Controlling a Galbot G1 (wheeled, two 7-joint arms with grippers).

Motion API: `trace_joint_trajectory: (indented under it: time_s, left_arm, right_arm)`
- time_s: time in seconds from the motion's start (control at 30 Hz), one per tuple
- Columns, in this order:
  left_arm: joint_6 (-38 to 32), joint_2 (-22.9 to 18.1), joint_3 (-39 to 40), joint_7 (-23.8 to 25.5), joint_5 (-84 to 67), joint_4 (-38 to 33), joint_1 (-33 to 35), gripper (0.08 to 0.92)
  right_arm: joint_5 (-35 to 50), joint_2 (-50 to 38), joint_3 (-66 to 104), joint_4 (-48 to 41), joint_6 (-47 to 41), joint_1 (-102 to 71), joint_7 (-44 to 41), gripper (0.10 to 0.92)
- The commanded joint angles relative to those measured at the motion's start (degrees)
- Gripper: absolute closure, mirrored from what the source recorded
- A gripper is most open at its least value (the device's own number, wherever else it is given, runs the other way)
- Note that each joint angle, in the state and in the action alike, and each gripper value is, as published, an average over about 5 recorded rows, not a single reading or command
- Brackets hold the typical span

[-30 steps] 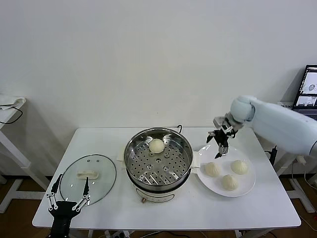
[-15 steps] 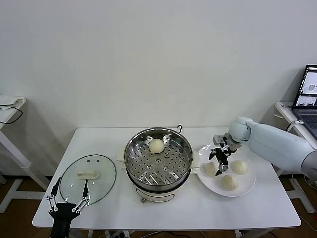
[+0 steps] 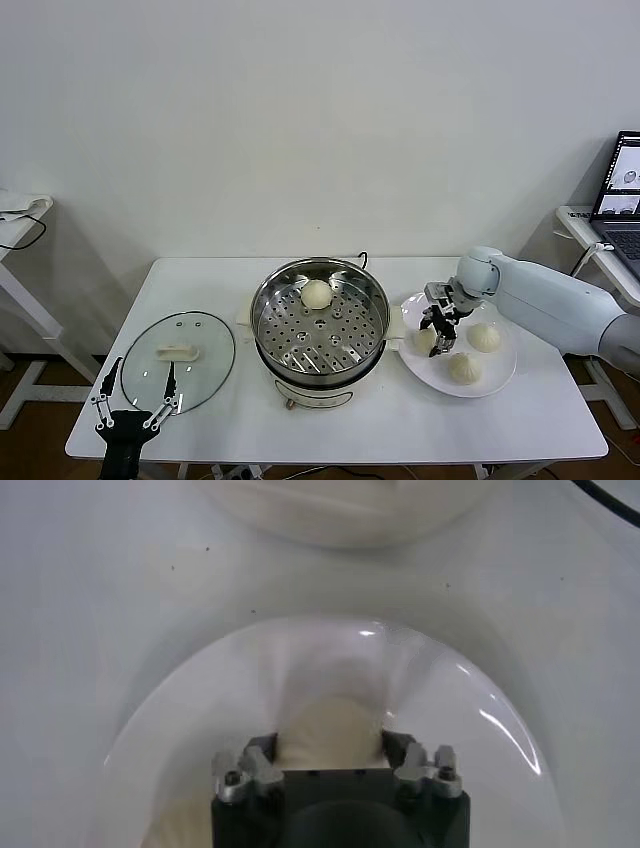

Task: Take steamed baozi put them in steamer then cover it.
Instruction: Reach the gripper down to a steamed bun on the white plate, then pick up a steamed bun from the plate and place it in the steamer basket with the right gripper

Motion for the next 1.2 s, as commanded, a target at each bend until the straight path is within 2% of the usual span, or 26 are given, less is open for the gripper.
trace_joint_trajectory:
  time_s: [0.03, 0.27, 0.43, 0.6, 0.97, 1.2]
  left_arm:
    - [-0.1, 0.1, 0.2, 0.0, 0.0, 0.0, 0.0, 0.177]
    - [0.1, 0.4, 0.5, 0.1, 0.0, -0.9, -0.1, 0.177]
    - [0.3, 0.6, 0.7, 0.0, 0.0, -1.7, -0.1, 0.177]
    - [0.6, 0.5, 0.6, 0.2, 0.0, -2.0, -0.2, 0.177]
    - [0.8, 0.4, 0.1, 0.2, -0.6, -2.5, -0.4, 0.177]
    - [0.8, 0.5, -0.2, 0.1, -0.9, -2.7, -0.4, 0.177]
  right_arm:
    - [-1.2, -0.9, 0.1, 2.6, -0.2, 2.4, -0.5, 0.437]
    - [1.6, -0.3, -0.9, 6.2, 0.3, 14.7, -6.9, 0.440]
    - [8.2, 6.0, -6.2, 7.7, 0.1, 29.5, -12.0, 0.438]
    - [12.3, 14.3, -8.8, 10.7, -2.1, 37.2, -14.7, 0.421]
    - [26.1, 26.9, -17.3, 18.3, -11.5, 38.0, -2.9, 0.414]
    - [28.4, 31.9, -19.8, 18.0, -15.5, 33.9, 4.5, 0.414]
